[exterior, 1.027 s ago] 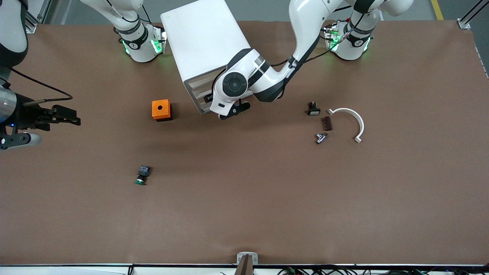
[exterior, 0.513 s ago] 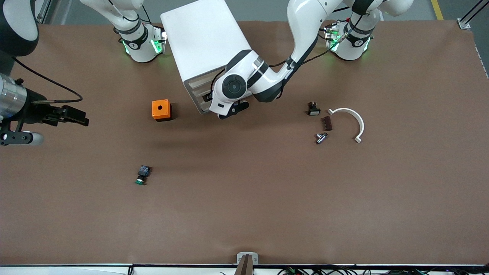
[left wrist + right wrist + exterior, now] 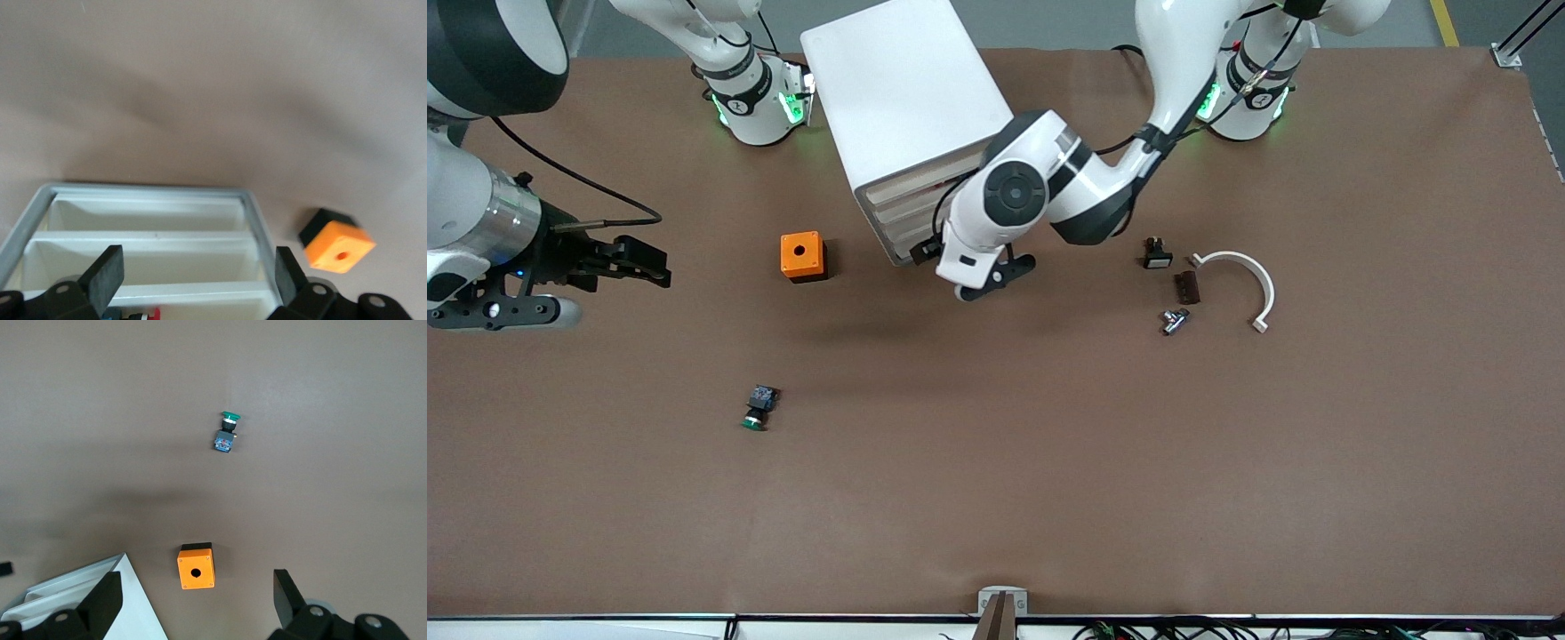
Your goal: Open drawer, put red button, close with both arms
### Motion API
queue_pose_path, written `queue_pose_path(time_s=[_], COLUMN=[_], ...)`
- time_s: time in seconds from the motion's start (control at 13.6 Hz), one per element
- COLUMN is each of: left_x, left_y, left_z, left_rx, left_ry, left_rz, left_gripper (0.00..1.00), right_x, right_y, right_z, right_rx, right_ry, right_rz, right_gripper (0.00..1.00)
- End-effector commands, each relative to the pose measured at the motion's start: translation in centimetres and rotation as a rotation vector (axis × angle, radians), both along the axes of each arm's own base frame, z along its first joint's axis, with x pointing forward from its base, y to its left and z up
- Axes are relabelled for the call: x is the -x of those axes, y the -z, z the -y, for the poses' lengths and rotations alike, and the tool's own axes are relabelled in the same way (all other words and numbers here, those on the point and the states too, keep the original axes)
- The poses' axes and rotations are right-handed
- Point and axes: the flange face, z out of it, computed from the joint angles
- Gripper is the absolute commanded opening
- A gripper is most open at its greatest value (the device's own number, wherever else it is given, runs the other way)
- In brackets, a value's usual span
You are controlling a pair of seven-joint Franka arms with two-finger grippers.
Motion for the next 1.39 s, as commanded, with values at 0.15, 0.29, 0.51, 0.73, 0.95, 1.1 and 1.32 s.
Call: queue_pose_path(time_s=[0.15,0.29,0.51,0.73,0.95,1.1,1.32], left_x=[-6.7,-9.5,-11.7,-12.6,-11.2,-8.5,-5.8], left_y=[-7.0,-9.5,-12.3,-15.0,-16.4,-17.0,-17.3], left_z=[-8.3,-14.0,-22.3,-30.4,-37.4,-42.2,-46.4], left_rx=[0.052,0.021,-0.003,-0.078,-0.164,-0.168,-0.195], left_ry=[-0.076,-0.034,0.092,0.302,0.384,0.452,0.464], left_rz=[0.110,0.153,0.160,0.211,0.201,0.229,0.302], left_gripper=[0.99,0.99,0.99,0.99,0.99,0.99,0.99], right_x=[0.5,0.7,0.8,0.9,1.2,1.9,3.3], right_y=[-0.5,-0.5,-0.5,-0.8,-1.5,-2.5,-4.7], right_z=[-0.5,-1.7,-2.0,-1.6,-1.4,-1.1,-0.9], right_rx=[-0.001,0.008,0.013,0.013,0.016,0.018,0.022], right_ry=[0.003,-0.018,-0.025,-0.019,-0.016,-0.010,-0.005], right_rz=[0.006,0.006,0.007,0.010,0.023,0.043,0.080], right_gripper=[1.00,1.00,1.00,1.00,1.00,1.00,1.00])
